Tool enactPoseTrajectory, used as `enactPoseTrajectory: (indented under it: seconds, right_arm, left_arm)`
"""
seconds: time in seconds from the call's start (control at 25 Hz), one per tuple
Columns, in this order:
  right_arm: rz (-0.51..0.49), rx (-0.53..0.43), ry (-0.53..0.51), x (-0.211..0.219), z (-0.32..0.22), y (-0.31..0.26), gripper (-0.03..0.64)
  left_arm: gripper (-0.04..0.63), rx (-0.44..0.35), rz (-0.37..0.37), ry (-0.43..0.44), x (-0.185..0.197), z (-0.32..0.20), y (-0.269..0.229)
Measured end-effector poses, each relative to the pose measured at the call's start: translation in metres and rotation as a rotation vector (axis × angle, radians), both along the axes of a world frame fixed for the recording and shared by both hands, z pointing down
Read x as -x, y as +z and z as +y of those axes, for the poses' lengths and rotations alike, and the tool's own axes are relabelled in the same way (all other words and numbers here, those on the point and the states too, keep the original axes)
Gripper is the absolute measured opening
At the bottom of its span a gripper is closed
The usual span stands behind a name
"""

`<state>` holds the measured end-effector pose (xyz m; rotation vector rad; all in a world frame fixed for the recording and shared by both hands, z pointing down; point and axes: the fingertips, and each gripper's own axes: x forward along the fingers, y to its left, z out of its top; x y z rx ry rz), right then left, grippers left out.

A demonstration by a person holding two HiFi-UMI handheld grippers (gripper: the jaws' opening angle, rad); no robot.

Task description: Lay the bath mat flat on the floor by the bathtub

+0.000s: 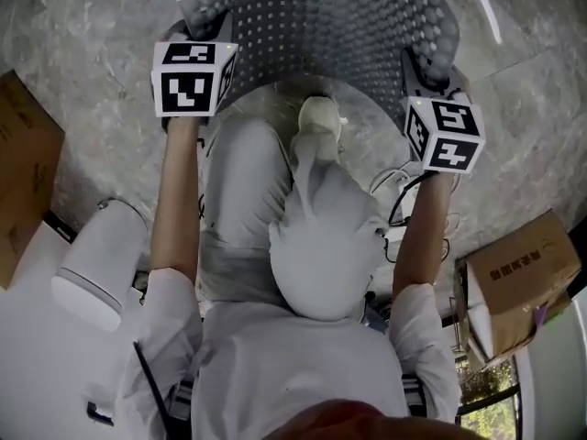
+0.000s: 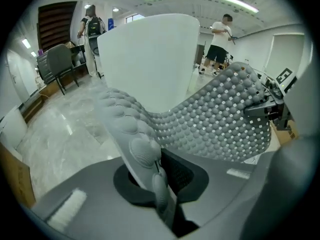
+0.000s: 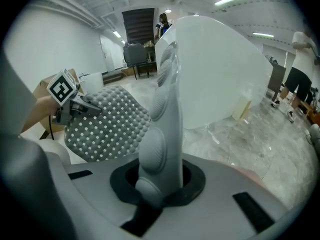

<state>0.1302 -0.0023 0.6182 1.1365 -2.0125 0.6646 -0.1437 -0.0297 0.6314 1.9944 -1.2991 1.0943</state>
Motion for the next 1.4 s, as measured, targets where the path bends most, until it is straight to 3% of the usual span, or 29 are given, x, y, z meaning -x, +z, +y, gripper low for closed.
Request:
enactPoseTrajectory:
  seconds: [0.52, 0.76, 1.08, 1.4]
  right_arm:
    - [0.094, 0.026, 0.037, -0.031, -0.020, 0.112, 0.032]
    - [0.139, 0.064, 0.060, -0.059, -0.041, 0.160, 0.034]
    - [0.088, 0.146, 0.058, -0.090, -0.056, 0.210, 0.041]
    - [-0.204, 0.290, 0.027, -0.110, -0.066, 0.250, 0.044]
  left_arm:
    - [0.020, 0.091, -0.071, 0.054, 0.014, -0.004, 0.115]
    - [0.025, 0.131, -0.183, 0.057, 0.048, -0.013, 0.159]
    - [0.036, 0.177, -0.129, 0.049, 0.078, -0.016, 0.202]
    - [0.043, 0.258, 0.061, 0.040, 0.099, -0.015, 0.238]
